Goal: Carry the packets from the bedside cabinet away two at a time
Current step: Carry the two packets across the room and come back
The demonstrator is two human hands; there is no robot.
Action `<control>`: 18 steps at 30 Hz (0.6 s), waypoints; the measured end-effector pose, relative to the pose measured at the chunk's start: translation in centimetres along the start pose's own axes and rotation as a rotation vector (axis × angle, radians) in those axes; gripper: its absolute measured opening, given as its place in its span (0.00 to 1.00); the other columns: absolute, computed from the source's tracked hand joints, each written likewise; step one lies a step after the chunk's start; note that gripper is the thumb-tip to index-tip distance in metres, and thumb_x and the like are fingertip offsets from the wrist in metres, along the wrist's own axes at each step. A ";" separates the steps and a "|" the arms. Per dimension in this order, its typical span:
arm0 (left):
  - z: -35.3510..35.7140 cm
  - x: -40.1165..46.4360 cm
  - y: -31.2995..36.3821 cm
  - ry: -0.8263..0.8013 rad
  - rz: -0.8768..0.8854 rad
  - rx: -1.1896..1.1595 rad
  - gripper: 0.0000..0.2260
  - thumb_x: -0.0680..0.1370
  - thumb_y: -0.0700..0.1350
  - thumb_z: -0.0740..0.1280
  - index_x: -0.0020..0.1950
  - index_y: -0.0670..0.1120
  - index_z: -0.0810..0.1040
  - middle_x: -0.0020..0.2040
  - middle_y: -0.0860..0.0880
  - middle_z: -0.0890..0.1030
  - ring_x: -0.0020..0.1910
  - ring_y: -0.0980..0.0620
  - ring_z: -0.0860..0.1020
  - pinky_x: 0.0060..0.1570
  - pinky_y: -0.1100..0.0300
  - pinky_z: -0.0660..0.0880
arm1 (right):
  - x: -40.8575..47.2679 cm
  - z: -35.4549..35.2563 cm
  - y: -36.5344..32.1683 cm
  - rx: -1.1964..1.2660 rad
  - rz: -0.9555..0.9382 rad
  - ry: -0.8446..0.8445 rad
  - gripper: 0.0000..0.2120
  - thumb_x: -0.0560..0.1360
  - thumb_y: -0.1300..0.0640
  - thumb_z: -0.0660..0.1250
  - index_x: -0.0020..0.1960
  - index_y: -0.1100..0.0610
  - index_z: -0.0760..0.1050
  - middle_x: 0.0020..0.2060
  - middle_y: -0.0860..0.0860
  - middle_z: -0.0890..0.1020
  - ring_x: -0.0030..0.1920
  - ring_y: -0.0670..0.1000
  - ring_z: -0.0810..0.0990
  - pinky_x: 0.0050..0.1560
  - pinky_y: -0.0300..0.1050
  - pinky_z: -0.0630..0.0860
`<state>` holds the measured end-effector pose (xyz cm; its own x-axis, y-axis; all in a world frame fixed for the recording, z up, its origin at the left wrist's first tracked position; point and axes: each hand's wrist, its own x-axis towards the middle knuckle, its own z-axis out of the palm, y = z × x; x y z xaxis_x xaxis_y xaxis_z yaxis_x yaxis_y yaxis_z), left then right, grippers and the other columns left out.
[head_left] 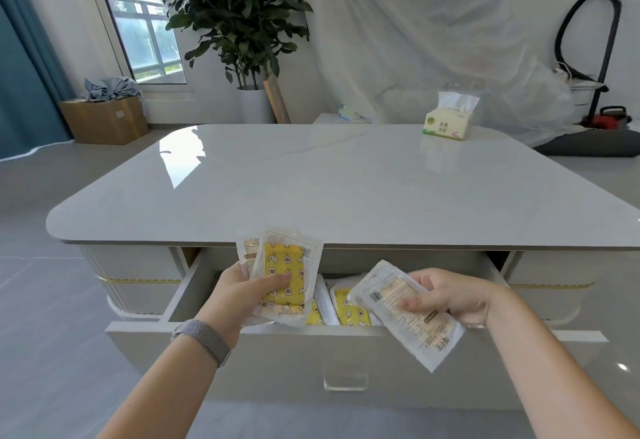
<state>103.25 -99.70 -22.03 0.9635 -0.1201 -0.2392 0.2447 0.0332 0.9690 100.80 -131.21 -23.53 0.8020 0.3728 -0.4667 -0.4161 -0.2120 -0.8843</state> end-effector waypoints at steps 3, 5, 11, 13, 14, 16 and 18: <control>-0.2 -0.1 -0.3 -0.022 -0.048 0.034 0.12 0.73 0.34 0.73 0.56 0.39 0.80 0.47 0.42 0.86 0.45 0.42 0.85 0.42 0.52 0.83 | 0.7 -1.0 1.0 0.063 0.005 0.239 0.22 0.67 0.60 0.78 0.58 0.65 0.78 0.48 0.61 0.85 0.44 0.55 0.86 0.40 0.48 0.82; -0.3 -0.1 -0.4 -0.029 -0.066 0.059 0.12 0.73 0.35 0.73 0.56 0.39 0.81 0.46 0.42 0.86 0.45 0.42 0.85 0.43 0.52 0.83 | 1.6 -1.9 1.6 -0.033 0.027 0.519 0.14 0.70 0.64 0.75 0.54 0.64 0.80 0.44 0.57 0.86 0.43 0.54 0.86 0.43 0.50 0.83; -0.5 0.2 -0.5 -0.006 -0.079 0.097 0.11 0.73 0.36 0.73 0.54 0.40 0.80 0.45 0.43 0.86 0.43 0.43 0.85 0.43 0.52 0.82 | 3.1 -4.2 4.9 -0.219 0.306 0.766 0.23 0.65 0.53 0.80 0.55 0.62 0.79 0.46 0.55 0.85 0.46 0.55 0.85 0.52 0.52 0.81; -0.3 0.3 -0.5 -0.011 -0.082 0.104 0.10 0.73 0.36 0.73 0.54 0.40 0.80 0.45 0.43 0.86 0.43 0.44 0.85 0.44 0.52 0.82 | 2.6 -3.9 4.5 -0.294 0.396 0.750 0.37 0.65 0.46 0.79 0.66 0.63 0.71 0.56 0.57 0.82 0.53 0.56 0.82 0.53 0.48 0.79; -0.3 0.3 -0.5 -0.012 -0.082 0.111 0.10 0.73 0.36 0.73 0.53 0.40 0.80 0.45 0.43 0.86 0.43 0.44 0.85 0.44 0.52 0.82 | 2.3 -3.5 4.2 -0.389 0.446 0.743 0.41 0.67 0.43 0.77 0.71 0.63 0.66 0.63 0.57 0.78 0.59 0.57 0.79 0.53 0.46 0.77; -0.1 0.2 -0.5 -0.017 -0.086 0.122 0.10 0.73 0.36 0.73 0.54 0.40 0.80 0.45 0.43 0.86 0.43 0.43 0.85 0.45 0.52 0.82 | 1.9 -2.8 3.6 -0.556 0.511 0.756 0.40 0.73 0.42 0.71 0.74 0.63 0.60 0.70 0.57 0.71 0.65 0.57 0.74 0.51 0.44 0.72; 0.1 0.2 -0.5 -0.019 -0.090 0.133 0.10 0.73 0.36 0.73 0.54 0.40 0.80 0.45 0.42 0.86 0.44 0.42 0.85 0.46 0.50 0.82 | 1.7 -2.5 3.1 -0.667 0.567 0.722 0.34 0.76 0.42 0.67 0.73 0.62 0.63 0.67 0.56 0.73 0.64 0.56 0.75 0.50 0.43 0.71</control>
<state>103.27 -99.88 -22.57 0.9358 -0.1358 -0.3254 0.3123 -0.1097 0.9436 101.90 -133.51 -27.03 0.7199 -0.4925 -0.4891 -0.6601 -0.7037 -0.2629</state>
